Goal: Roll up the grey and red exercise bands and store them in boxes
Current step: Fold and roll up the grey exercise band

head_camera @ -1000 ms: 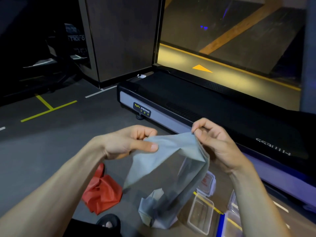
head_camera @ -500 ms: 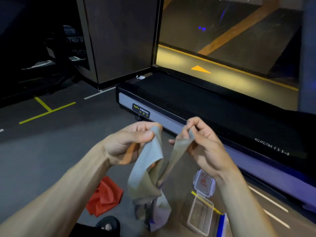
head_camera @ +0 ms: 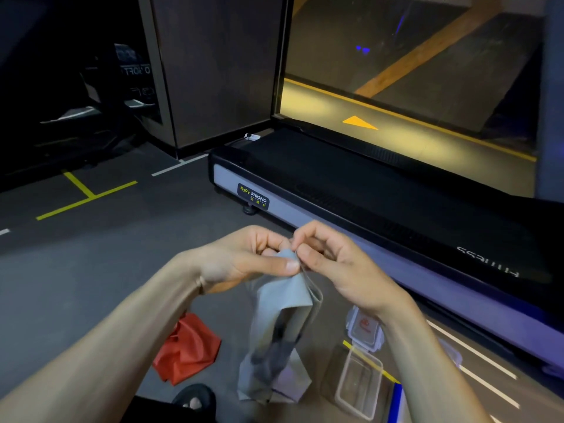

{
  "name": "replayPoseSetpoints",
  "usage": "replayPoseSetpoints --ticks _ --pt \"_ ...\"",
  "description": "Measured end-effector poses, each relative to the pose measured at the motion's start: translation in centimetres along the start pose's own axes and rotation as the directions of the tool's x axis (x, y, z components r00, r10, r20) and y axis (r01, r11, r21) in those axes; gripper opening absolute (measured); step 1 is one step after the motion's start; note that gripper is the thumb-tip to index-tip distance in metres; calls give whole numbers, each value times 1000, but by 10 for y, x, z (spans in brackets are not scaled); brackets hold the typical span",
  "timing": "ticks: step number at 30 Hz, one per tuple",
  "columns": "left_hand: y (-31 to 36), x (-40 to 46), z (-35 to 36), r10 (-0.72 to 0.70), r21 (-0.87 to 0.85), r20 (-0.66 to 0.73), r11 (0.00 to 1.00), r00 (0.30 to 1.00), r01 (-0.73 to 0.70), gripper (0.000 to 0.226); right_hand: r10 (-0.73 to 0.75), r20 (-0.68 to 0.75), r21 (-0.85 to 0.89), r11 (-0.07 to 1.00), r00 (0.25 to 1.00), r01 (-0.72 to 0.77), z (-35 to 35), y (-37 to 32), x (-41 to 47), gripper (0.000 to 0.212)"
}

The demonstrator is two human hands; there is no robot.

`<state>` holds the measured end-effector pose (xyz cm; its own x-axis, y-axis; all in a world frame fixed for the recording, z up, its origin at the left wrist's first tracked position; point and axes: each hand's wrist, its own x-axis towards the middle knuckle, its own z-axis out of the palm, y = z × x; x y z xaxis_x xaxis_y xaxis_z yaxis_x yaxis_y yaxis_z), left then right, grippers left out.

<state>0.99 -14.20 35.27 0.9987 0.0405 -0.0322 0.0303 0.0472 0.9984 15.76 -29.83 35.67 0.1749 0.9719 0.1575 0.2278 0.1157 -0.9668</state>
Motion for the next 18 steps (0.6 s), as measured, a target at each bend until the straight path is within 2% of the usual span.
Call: replayPoseSetpoints --ticks 2,4,7,9,11,14,18 --pt "-2 -1 -3 -34 78 -25 996 999 36 17 -10 11 -140 990 1000 11 -7 -1 -2 6" --pt "-3 -3 -6 -74 173 -29 982 997 78 19 -20 0 -194 981 1000 20 -13 -3 -4 7" --pt "-5 -6 -7 -132 291 -11 948 991 129 45 -53 -67 -67 997 996 49 -19 -8 -7 6" --pt "-6 -8 -6 -140 319 -26 937 990 141 55 -46 -110 37 998 993 50 -21 -9 -8 6" --pt "-6 -6 -5 -114 314 -66 940 991 130 52 -43 -143 95 994 989 57 -22 -9 -9 6" --pt "-7 -3 -6 -70 288 -103 953 992 97 35 -41 -182 152 986 982 69 -23 -8 -10 4" --pt "-8 0 -6 -38 289 -139 954 990 77 31 -24 -203 207 976 979 67 -23 -9 -11 4"
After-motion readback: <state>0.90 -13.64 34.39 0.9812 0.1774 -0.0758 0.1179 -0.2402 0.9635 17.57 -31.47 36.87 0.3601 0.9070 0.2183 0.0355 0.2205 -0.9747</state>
